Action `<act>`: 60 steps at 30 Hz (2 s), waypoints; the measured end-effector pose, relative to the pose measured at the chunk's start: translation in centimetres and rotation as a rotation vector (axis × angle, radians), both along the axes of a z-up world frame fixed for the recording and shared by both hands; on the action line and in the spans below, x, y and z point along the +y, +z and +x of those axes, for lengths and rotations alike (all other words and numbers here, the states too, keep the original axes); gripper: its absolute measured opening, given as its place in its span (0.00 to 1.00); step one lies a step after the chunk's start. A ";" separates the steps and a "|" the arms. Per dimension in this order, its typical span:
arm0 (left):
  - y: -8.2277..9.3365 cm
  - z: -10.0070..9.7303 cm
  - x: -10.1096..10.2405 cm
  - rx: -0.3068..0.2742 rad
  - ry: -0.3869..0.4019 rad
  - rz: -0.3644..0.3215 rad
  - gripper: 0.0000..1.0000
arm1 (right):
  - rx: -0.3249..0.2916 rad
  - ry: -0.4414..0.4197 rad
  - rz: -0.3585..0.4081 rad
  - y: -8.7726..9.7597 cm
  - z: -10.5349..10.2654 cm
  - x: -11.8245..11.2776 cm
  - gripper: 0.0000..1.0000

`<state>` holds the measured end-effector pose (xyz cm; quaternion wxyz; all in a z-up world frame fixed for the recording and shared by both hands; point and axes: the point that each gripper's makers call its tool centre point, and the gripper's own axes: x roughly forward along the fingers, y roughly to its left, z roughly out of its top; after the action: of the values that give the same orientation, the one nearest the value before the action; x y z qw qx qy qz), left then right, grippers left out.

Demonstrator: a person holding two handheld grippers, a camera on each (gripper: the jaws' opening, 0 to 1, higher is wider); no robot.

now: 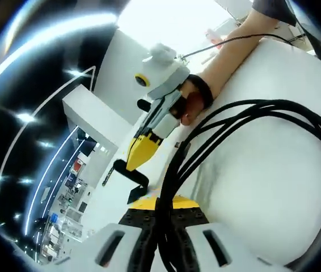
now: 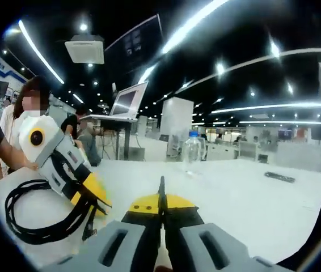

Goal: Coil the Type-C to USB data cable on the desktop and secure it with Velcro straps.

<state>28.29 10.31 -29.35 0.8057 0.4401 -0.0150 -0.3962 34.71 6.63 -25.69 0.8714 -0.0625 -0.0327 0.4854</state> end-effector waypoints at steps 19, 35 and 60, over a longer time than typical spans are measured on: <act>2.4 -0.9 -0.7 0.026 -0.038 -0.148 0.07 | -0.131 -0.061 -0.200 -1.3 -8.2 -7.4 0.01; 5.5 -2.0 -1.8 0.072 -0.104 -0.340 0.07 | -0.029 -0.024 -0.036 0.2 -10.8 -9.2 0.23; 6.0 -1.7 -11.8 -0.035 -0.166 -0.144 0.07 | 0.117 0.053 -0.014 2.8 -9.2 -8.8 0.33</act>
<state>26.62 -1.54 -23.32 0.7992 0.3851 -0.0942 -0.4517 25.46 -2.13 -22.88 0.8582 -0.0390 0.0202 0.5114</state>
